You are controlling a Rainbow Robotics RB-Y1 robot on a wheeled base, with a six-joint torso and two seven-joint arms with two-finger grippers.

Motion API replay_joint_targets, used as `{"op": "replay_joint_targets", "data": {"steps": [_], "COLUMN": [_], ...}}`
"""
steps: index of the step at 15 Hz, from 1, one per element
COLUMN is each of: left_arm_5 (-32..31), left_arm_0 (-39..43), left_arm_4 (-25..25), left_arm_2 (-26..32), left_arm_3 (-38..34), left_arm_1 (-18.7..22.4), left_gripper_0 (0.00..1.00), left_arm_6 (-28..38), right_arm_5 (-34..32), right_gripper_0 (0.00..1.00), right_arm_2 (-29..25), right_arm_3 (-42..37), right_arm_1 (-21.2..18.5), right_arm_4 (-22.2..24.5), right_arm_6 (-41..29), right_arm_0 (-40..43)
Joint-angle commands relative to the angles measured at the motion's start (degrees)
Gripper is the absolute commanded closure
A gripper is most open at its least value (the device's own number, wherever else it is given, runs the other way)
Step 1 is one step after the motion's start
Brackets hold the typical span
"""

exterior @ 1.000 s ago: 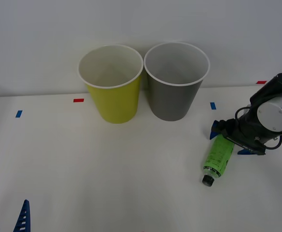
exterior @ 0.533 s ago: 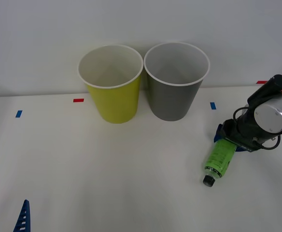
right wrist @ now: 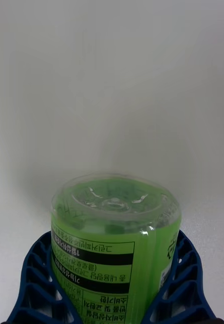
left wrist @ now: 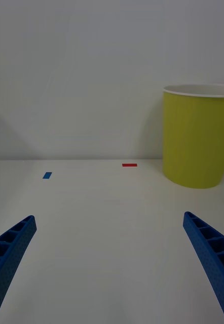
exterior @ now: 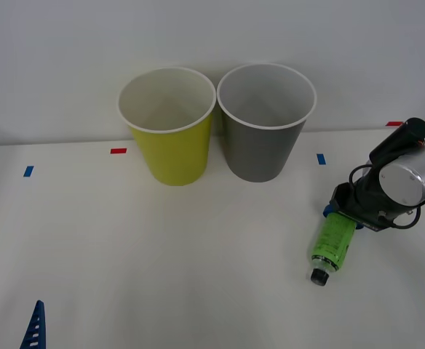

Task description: Put cans in the gray bin and PET bottles in the light green bin.

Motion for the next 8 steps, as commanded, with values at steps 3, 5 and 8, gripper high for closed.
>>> {"op": "replay_joint_targets", "data": {"steps": [3, 5, 8], "left_arm_5": [0.00, 0.00, 0.00], "left_arm_0": [0.00, 0.00, 0.00], "left_arm_4": [0.00, 0.00, 0.00], "left_arm_2": [0.00, 0.00, 0.00], "left_arm_3": [0.00, 0.00, 0.00], "left_arm_1": [0.00, 0.00, 0.00], "left_gripper_0": [0.00, 0.00, 0.00], "left_arm_6": [0.00, 0.00, 0.00], "right_arm_5": [1.80, 5.31, 10.41], "right_gripper_0": [1.00, 1.00, 1.00], "right_arm_2": [-8.08, -13.61, -21.61], "right_arm_3": [-8.41, -10.78, -16.41], "right_arm_1": [0.35, 2.72, 6.94], "right_arm_4": [4.36, 6.56, 10.51], "right_arm_6": [4.23, 8.80, 16.36], "right_arm_0": [6.48, 8.95, 12.81]}}
